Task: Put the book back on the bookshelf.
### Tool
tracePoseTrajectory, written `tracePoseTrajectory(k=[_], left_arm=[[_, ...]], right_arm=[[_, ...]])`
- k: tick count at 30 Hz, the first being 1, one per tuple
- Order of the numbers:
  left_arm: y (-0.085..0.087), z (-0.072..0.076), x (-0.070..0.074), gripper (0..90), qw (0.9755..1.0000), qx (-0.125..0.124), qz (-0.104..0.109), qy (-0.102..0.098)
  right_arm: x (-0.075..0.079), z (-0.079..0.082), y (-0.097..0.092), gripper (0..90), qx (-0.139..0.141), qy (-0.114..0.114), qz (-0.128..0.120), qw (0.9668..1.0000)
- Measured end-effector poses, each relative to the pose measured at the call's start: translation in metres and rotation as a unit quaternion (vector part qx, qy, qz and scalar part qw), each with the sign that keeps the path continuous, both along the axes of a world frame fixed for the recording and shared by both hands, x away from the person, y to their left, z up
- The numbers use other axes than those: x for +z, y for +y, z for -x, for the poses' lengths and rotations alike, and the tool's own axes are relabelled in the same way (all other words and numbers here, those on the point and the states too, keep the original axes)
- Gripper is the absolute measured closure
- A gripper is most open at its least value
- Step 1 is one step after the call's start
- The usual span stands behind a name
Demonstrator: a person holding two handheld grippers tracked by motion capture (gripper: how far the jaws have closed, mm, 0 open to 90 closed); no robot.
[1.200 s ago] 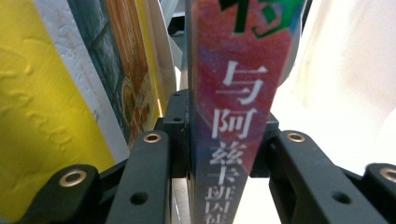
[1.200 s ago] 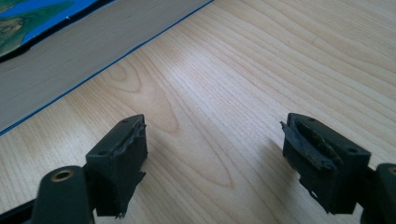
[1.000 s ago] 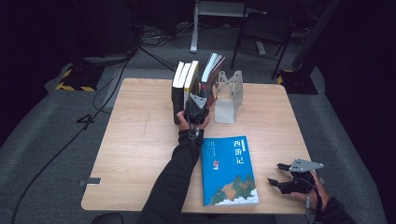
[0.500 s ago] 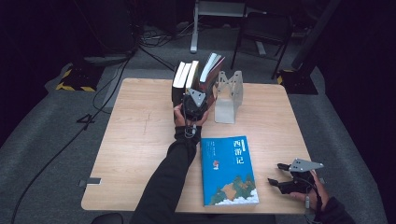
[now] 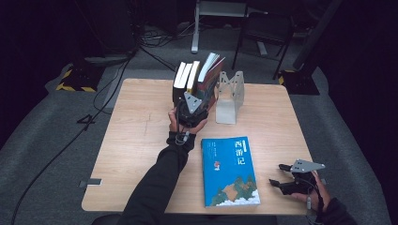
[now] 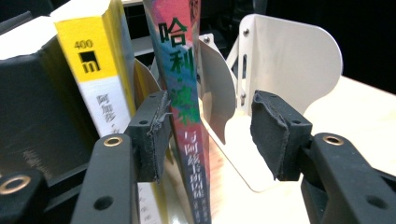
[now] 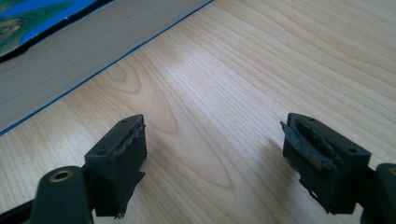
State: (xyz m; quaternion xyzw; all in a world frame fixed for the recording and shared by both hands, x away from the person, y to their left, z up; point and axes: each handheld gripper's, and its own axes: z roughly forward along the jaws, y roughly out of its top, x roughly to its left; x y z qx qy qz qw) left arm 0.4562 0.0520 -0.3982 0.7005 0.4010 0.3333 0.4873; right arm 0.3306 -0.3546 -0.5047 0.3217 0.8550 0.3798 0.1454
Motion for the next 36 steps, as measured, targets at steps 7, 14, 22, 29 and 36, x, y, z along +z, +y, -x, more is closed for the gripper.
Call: tracePoseTrajectory(k=[7, 14, 22, 29, 36], left_arm=[[0.013, 0.011, 0.001, 45.0, 0.9995, -0.024, -0.021, 0.008], [0.026, 0.022, -0.001, 41.9, 0.9975, -0.053, -0.041, 0.024], [0.033, 0.038, -0.008, 39.3, 0.992, -0.091, -0.079, 0.037], [0.043, 0.053, -0.015, 37.8, 0.9858, -0.115, -0.112, 0.048], [0.057, 0.069, -0.026, 36.0, 0.9781, -0.144, -0.135, 0.067]], right_arm=[[0.0, 0.0, 0.0, 21.1, 0.0, 0.0, 0.0, 1.0], [0.0, 0.0, 0.0, 21.1, 0.0, 0.0, 0.0, 1.0], [0.0, 0.0, 0.0, 21.0, -0.001, 0.0, 0.0, 1.0], [0.0, 0.0, 0.001, 20.8, -0.004, -0.001, 0.0, 1.0], [0.0, 0.001, 0.001, 20.7, -0.005, -0.002, 0.002, 1.0]])
